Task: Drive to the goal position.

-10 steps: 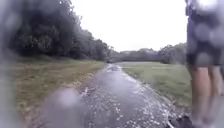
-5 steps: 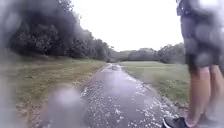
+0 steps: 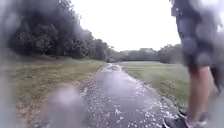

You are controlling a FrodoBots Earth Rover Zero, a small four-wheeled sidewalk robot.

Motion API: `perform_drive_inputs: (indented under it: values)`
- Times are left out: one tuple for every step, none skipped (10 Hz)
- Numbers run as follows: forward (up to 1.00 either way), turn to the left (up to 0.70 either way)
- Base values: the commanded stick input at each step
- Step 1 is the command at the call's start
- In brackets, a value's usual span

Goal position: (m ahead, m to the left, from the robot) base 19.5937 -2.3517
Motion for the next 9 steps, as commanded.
perform_drive_inputs:
  values:
    - [0.0, 0.0]
    - [0.0, 0.0]
    - [0.0, 0.0]
    - [0.0, 0.0]
    - [0.0, 0.0]
    - [0.0, 0.0]
    - [0.0, 0.0]
    - [0.0, 0.0]
    - [0.0, 0.0]
